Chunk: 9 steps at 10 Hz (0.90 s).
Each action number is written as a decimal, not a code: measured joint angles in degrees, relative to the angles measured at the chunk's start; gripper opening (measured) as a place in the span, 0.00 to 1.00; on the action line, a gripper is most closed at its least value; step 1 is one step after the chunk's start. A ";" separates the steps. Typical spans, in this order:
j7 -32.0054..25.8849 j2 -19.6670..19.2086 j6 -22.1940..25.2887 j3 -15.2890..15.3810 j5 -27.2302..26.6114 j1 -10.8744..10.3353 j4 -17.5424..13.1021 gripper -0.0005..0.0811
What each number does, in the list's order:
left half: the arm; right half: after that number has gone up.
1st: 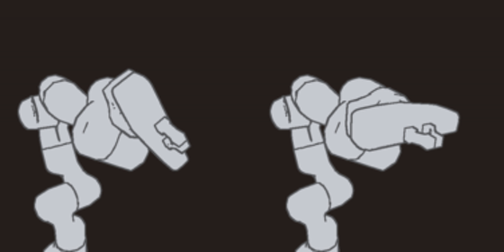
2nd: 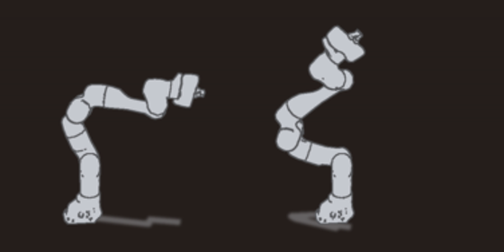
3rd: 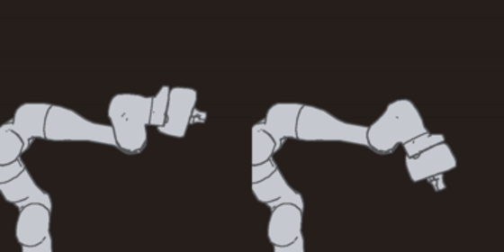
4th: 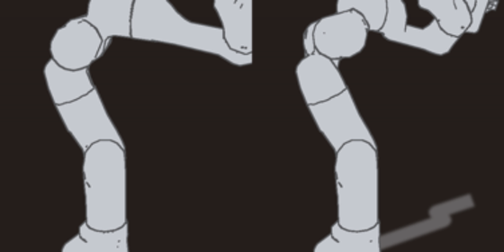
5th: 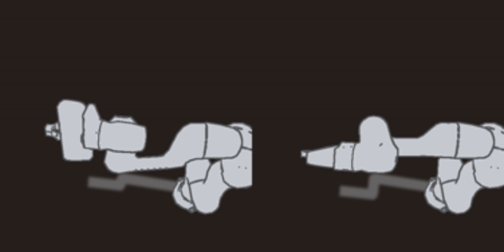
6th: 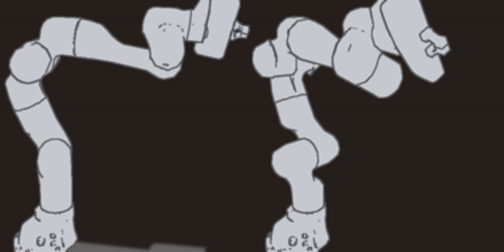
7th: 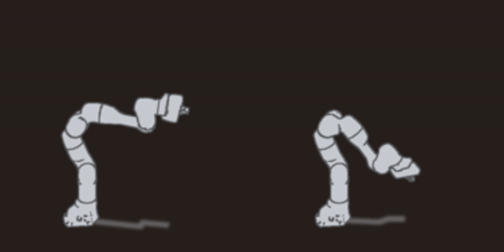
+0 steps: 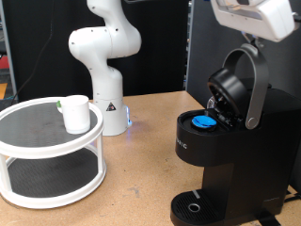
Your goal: Make a cup of coffee with the keurig machine
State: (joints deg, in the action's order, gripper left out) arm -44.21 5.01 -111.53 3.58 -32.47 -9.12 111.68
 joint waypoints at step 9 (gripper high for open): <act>-9.73 0.85 3.76 -5.30 9.73 5.55 4.57 0.01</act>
State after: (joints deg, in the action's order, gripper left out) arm -53.94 5.86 -107.77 -1.72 -22.74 -3.57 116.25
